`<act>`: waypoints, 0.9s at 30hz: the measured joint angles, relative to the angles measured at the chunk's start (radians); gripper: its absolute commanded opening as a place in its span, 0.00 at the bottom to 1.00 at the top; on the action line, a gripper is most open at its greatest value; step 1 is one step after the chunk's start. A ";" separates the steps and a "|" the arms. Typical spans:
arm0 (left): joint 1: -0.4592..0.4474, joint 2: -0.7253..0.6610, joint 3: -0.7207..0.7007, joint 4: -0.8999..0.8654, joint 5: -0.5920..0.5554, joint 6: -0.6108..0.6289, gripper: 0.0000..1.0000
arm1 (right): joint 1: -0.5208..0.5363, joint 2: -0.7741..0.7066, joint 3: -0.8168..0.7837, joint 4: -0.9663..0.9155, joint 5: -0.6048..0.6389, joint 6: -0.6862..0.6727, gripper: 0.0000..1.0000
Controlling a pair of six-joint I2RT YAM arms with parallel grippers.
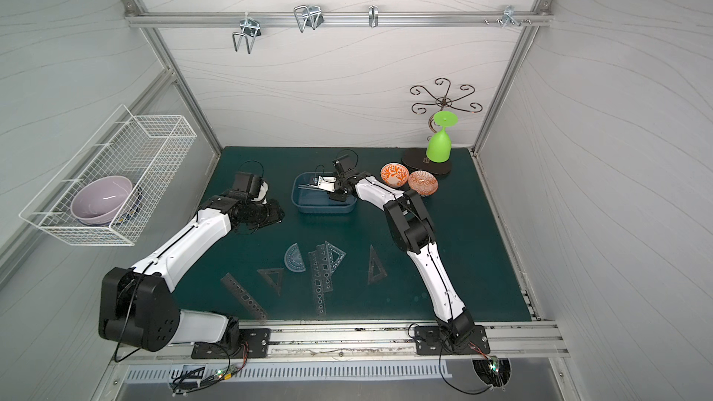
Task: Put the scattered rulers into the storage box
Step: Place the ruler in the storage box.
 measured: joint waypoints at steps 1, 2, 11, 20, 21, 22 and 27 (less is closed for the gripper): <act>0.000 0.000 0.000 0.000 0.000 0.000 0.47 | 0.001 0.000 0.000 0.000 0.001 -0.001 0.28; 0.000 0.000 0.000 0.000 0.000 0.001 0.47 | 0.002 0.001 0.000 0.000 0.001 -0.002 0.29; 0.000 -0.001 0.000 -0.002 0.010 0.010 0.46 | 0.009 -0.013 -0.006 0.004 -0.014 0.027 0.31; -0.050 -0.035 0.000 -0.042 0.004 0.021 0.47 | 0.040 -0.261 -0.133 0.049 -0.018 0.207 0.31; -0.059 -0.042 0.000 -0.047 0.004 0.021 0.47 | 0.049 -0.303 -0.153 0.055 -0.003 0.243 0.31; -0.066 -0.050 0.000 -0.053 0.004 0.022 0.47 | 0.055 -0.335 -0.169 0.059 0.012 0.272 0.31; -0.089 -0.090 0.000 -0.089 0.006 0.039 0.47 | 0.083 -0.511 -0.314 0.067 0.089 0.466 0.32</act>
